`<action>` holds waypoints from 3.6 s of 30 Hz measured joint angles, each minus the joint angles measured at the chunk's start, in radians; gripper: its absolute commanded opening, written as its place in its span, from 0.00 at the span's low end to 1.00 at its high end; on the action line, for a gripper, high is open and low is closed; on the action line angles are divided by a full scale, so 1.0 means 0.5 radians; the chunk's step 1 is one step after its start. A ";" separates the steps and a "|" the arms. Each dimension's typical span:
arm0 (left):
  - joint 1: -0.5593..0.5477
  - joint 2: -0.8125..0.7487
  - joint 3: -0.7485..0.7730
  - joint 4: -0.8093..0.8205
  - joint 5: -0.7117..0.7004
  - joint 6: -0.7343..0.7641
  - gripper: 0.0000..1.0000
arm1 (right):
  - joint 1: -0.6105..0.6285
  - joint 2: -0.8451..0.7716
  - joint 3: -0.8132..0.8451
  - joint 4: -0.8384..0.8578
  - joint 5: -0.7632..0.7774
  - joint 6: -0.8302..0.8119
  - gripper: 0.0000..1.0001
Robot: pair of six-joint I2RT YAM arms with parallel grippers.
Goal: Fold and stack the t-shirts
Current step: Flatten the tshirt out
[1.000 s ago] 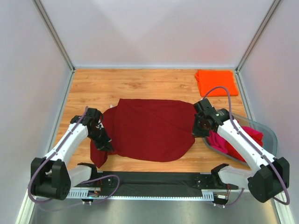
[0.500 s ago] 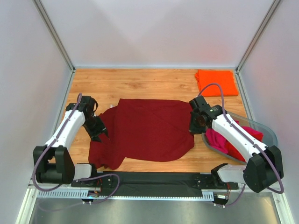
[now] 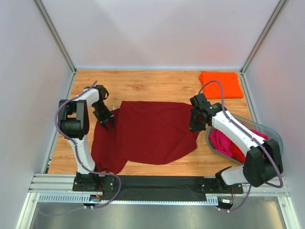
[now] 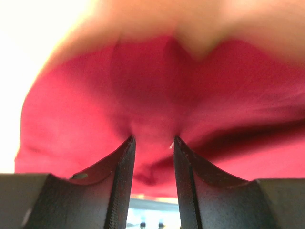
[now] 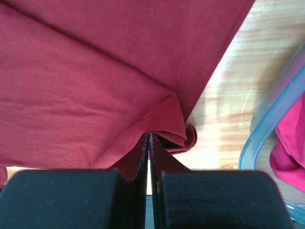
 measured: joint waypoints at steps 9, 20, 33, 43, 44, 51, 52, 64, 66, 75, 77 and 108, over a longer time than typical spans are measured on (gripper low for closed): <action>-0.005 0.591 0.948 -0.226 0.027 0.105 0.45 | -0.040 0.047 0.031 0.037 0.024 -0.032 0.00; -0.019 0.646 1.307 -0.050 0.227 0.180 0.50 | -0.076 0.246 0.089 0.077 0.005 -0.050 0.00; 0.781 -0.616 -0.249 0.026 -0.097 0.334 0.56 | -0.076 0.459 0.204 0.169 -0.117 0.069 0.00; 0.860 -0.323 -0.382 0.452 0.218 0.417 0.53 | -0.076 0.494 0.204 0.176 -0.172 0.154 0.00; 0.866 -0.318 -0.385 0.449 0.231 0.418 0.53 | -0.076 0.494 0.204 0.176 -0.175 0.159 0.00; 0.873 -0.417 -0.491 0.486 0.160 0.470 0.53 | -0.076 0.509 0.204 0.175 -0.174 0.172 0.00; 0.874 -0.430 -0.507 0.486 0.160 0.478 0.52 | -0.076 0.514 0.204 0.176 -0.174 0.175 0.00; 0.874 -0.463 -0.347 0.293 0.083 0.575 0.49 | -0.076 0.555 0.204 0.172 -0.169 0.182 0.00; 0.873 -0.469 -0.348 0.265 0.048 0.577 0.48 | -0.076 0.570 0.204 0.169 -0.169 0.182 0.00; 0.874 -0.448 -0.498 0.262 0.005 0.581 0.46 | -0.078 0.587 0.243 0.156 -0.168 0.172 0.00; 0.874 -0.409 -0.498 0.282 0.002 0.562 0.45 | -0.078 0.603 0.272 0.158 -0.168 0.166 0.00; 0.653 -0.649 -0.504 0.142 -0.225 0.389 0.00 | -0.069 0.650 0.475 -0.361 0.005 0.097 0.41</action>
